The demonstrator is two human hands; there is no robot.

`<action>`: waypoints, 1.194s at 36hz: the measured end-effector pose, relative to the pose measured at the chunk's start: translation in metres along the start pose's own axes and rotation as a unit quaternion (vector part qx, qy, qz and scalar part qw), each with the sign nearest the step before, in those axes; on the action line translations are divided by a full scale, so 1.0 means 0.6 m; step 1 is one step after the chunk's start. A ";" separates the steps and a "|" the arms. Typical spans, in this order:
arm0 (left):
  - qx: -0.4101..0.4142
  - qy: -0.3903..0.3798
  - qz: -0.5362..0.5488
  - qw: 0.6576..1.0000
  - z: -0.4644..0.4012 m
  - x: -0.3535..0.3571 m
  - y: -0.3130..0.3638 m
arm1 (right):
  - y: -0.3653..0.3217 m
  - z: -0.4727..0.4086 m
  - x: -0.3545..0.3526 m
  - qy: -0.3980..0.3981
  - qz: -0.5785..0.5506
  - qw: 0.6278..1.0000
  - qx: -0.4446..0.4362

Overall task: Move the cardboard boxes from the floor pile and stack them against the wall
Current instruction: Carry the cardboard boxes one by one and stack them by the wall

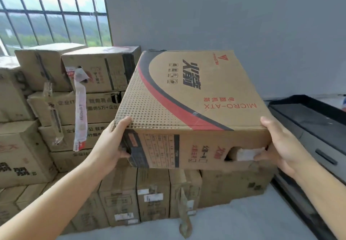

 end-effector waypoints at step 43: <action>0.589 0.213 -0.552 0.551 -0.793 0.287 0.136 | -0.067 -0.824 0.500 -0.070 -0.043 0.994 0.071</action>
Point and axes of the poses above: each hand's wrist, its own z-axis away from the middle knuckle, its own x-axis out of the palm, y = z × x, the point moved 5 cm from there along -z, towards the middle knuckle, and after that the axes turned 14 degrees about y, right-handed, at the moved point
